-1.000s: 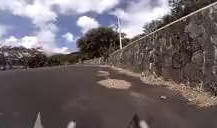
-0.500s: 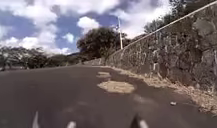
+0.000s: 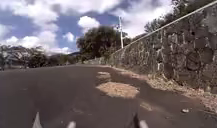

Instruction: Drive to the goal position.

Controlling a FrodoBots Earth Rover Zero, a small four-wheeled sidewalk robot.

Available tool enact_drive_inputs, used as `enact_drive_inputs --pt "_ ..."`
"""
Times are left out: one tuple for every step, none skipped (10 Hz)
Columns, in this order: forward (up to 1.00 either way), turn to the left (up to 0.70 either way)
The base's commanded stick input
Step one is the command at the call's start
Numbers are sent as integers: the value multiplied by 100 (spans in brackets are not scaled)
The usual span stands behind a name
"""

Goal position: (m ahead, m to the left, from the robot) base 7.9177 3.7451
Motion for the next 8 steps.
enact_drive_inputs --pt "50 0" --pt "50 0" --pt "50 0" --pt "50 0" --pt "50 0" --pt "50 0" --pt "50 0" --pt "50 0"
